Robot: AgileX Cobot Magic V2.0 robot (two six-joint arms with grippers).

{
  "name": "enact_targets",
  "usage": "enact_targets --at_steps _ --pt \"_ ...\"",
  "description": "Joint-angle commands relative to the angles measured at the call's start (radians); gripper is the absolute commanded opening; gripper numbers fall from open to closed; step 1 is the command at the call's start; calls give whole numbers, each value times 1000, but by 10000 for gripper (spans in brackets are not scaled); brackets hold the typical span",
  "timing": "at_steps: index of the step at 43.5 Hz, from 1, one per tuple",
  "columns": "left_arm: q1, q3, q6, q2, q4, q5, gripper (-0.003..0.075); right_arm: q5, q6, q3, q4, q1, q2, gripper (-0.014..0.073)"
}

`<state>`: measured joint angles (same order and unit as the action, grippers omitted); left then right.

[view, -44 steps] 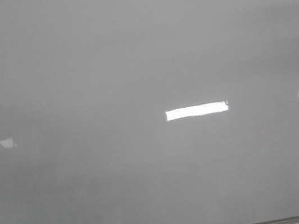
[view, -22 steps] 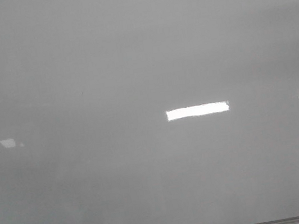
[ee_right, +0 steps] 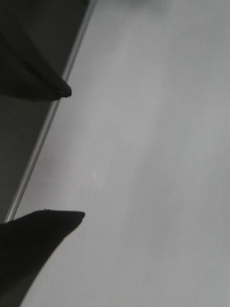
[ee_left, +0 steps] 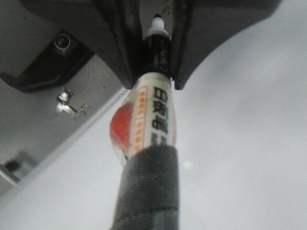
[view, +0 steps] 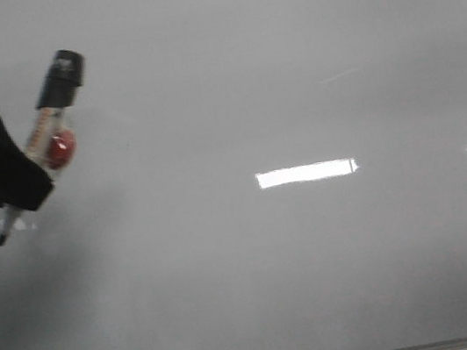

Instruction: Write number 8 on whiteboard

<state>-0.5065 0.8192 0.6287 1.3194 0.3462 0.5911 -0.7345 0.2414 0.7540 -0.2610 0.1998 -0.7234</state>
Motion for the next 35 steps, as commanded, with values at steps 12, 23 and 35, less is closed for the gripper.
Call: enact_targets --at_steps 12,23,35 --pt "-396 30 95 -51 50 -4 -21 -324 489 268 -357 280 -305 507" --pt "-424 30 95 -51 51 -34 -20 -277 537 332 -358 389 -438 507" --pt "-424 30 95 -51 51 -51 -20 -212 625 336 -357 422 -528 507"
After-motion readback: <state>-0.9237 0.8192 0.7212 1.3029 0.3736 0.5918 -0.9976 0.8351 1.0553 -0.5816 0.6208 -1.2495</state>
